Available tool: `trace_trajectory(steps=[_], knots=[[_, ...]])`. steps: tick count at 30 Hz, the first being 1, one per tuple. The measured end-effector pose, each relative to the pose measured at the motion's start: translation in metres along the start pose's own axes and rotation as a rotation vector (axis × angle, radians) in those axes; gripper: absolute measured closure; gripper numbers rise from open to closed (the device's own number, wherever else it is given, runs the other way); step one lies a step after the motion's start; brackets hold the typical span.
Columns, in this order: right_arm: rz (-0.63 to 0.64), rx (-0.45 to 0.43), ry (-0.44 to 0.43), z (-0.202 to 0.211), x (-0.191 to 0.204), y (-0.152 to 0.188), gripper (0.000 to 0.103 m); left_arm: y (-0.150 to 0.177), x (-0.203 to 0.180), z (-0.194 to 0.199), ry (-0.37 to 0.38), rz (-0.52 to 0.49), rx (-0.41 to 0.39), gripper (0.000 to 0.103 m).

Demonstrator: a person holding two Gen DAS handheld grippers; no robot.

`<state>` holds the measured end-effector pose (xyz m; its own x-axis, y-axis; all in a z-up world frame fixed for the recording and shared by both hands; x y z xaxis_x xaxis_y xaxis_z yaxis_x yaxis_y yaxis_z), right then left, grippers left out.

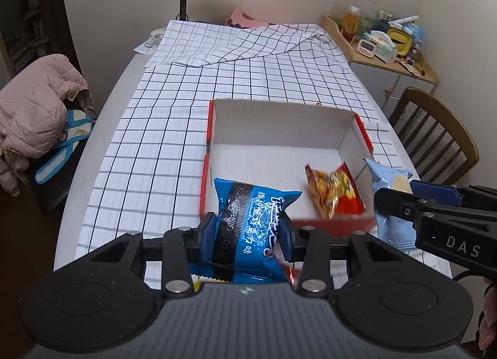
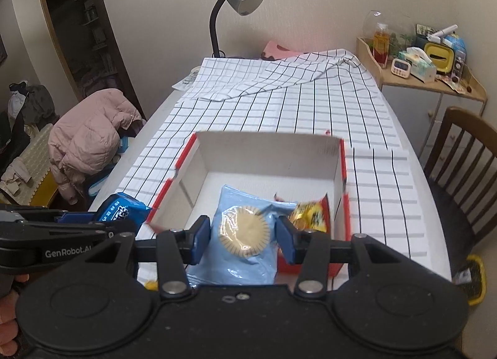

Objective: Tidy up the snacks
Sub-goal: 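Carry the blue packet with the left tool while the right tool carries the cookie packet into the box, then open both tools to release the packets in the box and withdraw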

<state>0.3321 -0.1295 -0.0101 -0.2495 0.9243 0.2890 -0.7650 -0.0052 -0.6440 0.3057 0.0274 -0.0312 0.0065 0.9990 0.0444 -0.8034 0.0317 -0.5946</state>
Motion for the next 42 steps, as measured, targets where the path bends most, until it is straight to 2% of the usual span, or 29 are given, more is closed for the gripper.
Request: trace_trajectory(steps=[8,16,28,35,42], knots=[[0.003,0.03,0.012,-0.051,-0.028,-0.034,0.057,-0.038,-0.004,-0.048,-0.028,0.031,0.051,0.062],[0.037,0.105,0.007,-0.104,-0.046,-0.049,0.057,-0.058,-0.001,-0.098,-0.047,0.055,0.122,0.062],[0.128,0.21,0.019,-0.166,-0.047,-0.049,0.057,-0.058,0.004,-0.16,-0.079,0.06,0.222,0.062],[0.195,0.257,0.013,-0.184,-0.04,-0.045,0.057,-0.054,0.0,-0.184,-0.085,0.043,0.292,0.062],[0.182,0.298,0.016,-0.193,-0.043,-0.044,0.057,-0.052,-0.004,-0.194,-0.078,0.036,0.333,0.062]])
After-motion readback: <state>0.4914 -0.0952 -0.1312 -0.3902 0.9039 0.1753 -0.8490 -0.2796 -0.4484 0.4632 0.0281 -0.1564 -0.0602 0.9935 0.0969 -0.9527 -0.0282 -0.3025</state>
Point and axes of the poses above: each gripper's, at about its wrist camera, not at the fingertips, and z roughly against the way its jaws point, x to its left, y to its underside, the point moved 2 cm from there along -z, roughly the way its jaws point, and after that the axes turned 12 degrees about -z, right-handed, at the moved point
